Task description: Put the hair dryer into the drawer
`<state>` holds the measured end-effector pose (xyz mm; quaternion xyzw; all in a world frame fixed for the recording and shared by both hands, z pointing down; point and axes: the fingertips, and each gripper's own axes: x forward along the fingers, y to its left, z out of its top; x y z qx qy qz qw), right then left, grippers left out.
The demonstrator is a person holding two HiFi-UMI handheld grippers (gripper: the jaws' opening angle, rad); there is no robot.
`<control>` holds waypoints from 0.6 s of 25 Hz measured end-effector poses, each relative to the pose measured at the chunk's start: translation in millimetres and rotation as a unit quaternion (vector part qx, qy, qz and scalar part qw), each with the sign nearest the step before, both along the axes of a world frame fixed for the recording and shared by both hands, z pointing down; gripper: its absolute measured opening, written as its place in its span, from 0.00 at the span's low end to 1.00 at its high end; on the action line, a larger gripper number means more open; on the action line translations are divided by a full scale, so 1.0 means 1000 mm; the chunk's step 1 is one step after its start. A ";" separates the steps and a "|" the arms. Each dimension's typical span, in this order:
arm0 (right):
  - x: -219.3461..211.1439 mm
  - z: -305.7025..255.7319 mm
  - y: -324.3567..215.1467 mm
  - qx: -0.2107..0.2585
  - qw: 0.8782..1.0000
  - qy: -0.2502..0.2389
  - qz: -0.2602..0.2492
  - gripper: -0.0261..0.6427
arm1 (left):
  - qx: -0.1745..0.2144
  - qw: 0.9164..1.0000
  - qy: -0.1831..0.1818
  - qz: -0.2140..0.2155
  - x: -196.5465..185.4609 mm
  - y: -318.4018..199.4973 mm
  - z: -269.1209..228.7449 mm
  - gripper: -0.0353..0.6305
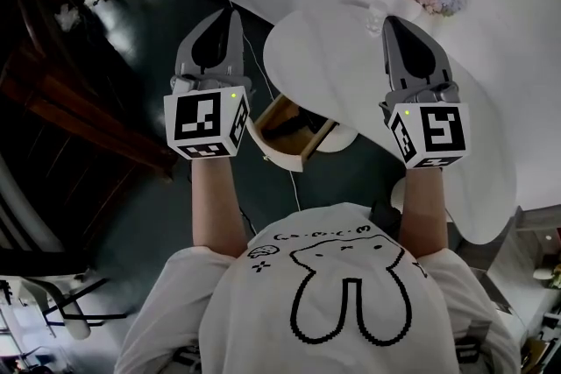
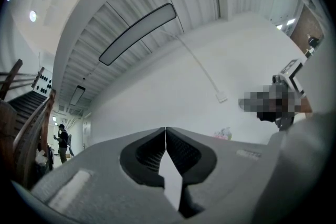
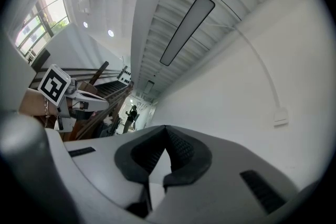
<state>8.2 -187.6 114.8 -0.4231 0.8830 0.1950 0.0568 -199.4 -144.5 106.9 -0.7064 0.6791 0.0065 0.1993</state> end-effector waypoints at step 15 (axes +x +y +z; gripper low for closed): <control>-0.004 0.004 0.003 -0.001 1.000 0.008 -0.007 0.04 | 0.004 1.000 -0.002 0.005 0.003 0.005 0.000 0.08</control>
